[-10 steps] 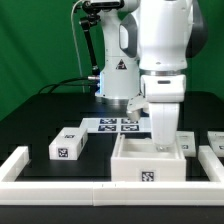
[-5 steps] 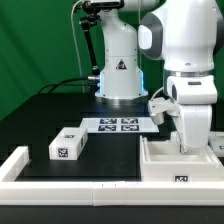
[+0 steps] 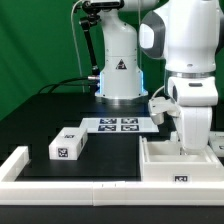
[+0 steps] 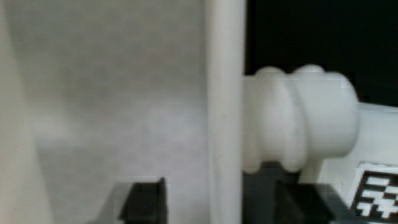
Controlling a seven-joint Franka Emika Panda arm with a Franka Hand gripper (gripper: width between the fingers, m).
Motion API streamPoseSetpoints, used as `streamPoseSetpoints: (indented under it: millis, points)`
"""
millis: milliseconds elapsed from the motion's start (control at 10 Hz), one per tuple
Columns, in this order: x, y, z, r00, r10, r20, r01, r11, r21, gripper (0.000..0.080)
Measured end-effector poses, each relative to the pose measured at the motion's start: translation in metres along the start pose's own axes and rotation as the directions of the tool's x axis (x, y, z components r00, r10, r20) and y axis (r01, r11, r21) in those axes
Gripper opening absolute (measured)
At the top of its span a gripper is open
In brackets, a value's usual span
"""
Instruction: Assemble cabinet
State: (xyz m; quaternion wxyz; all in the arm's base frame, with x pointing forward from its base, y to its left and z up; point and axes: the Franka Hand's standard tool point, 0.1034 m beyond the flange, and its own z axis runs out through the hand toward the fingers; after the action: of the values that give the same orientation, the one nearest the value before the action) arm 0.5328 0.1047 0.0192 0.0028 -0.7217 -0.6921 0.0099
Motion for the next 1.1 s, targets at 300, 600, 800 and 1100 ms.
streamPoseSetpoints:
  millis: [300,600,800,1100]
  points:
    - [-0.002,0.001,-0.009,1.000,0.005,-0.002,-0.005,1.000,-0.018,0.0673]
    - [-0.005,-0.014,-0.031,0.999,0.045,-0.002,-0.045,0.998,-0.039,0.0787]
    - [0.005,-0.039,-0.049,0.994,0.110,-0.013,-0.110,0.992,-0.061,0.0797]
    - [0.043,-0.067,-0.045,0.976,0.210,-0.064,-0.215,0.974,-0.078,0.0797]
